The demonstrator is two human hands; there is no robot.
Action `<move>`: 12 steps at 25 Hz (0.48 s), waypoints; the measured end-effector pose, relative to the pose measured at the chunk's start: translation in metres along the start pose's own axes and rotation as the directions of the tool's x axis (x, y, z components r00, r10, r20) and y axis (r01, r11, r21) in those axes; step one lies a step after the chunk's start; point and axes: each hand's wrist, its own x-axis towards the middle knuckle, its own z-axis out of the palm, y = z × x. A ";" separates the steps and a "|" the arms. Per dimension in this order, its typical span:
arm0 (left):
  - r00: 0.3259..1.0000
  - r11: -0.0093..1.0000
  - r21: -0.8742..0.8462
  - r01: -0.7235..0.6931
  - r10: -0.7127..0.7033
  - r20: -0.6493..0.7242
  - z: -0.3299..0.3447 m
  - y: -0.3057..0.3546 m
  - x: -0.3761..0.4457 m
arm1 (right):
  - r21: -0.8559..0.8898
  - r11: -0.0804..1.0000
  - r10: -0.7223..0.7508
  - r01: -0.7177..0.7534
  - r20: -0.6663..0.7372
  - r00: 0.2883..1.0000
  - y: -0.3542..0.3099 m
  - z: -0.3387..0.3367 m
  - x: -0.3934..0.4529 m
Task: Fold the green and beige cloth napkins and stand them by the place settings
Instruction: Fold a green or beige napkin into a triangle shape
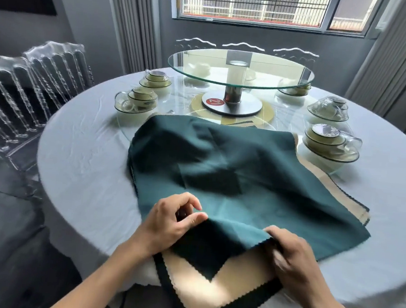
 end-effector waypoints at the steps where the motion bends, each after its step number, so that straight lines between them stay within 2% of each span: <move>1: 0.989 1.000 -0.012 0.012 -0.010 0.145 -0.007 -0.003 -0.003 | 0.096 0.993 0.074 -0.074 0.009 0.997 0.005 -0.003 0.006; 2: 0.957 1.000 0.024 0.008 -0.015 0.290 -0.013 -0.008 -0.007 | 0.206 0.970 0.126 -0.131 0.037 0.991 0.009 -0.006 0.013; 3: 0.929 0.995 0.089 -0.032 -0.003 0.370 -0.017 -0.013 -0.010 | 0.261 0.948 0.168 -0.183 0.077 0.983 0.011 -0.010 0.021; 4: 0.934 0.987 0.144 -0.077 0.021 0.357 -0.019 -0.019 -0.013 | 0.304 0.928 0.192 -0.213 0.098 0.976 0.011 -0.012 0.028; 7: 0.996 0.978 0.205 -0.025 0.006 0.093 -0.017 -0.030 -0.014 | 0.230 0.946 0.207 -0.228 0.114 0.972 0.005 -0.012 0.047; 10: 1.000 0.971 0.238 0.006 -0.009 0.013 -0.011 -0.034 -0.007 | 0.105 0.976 0.185 -0.191 0.065 0.981 0.006 -0.005 0.051; 12: 0.998 0.957 0.286 0.058 -0.051 -0.029 -0.010 -0.033 -0.002 | 0.120 0.983 0.137 -0.142 0.043 0.990 0.009 -0.003 0.044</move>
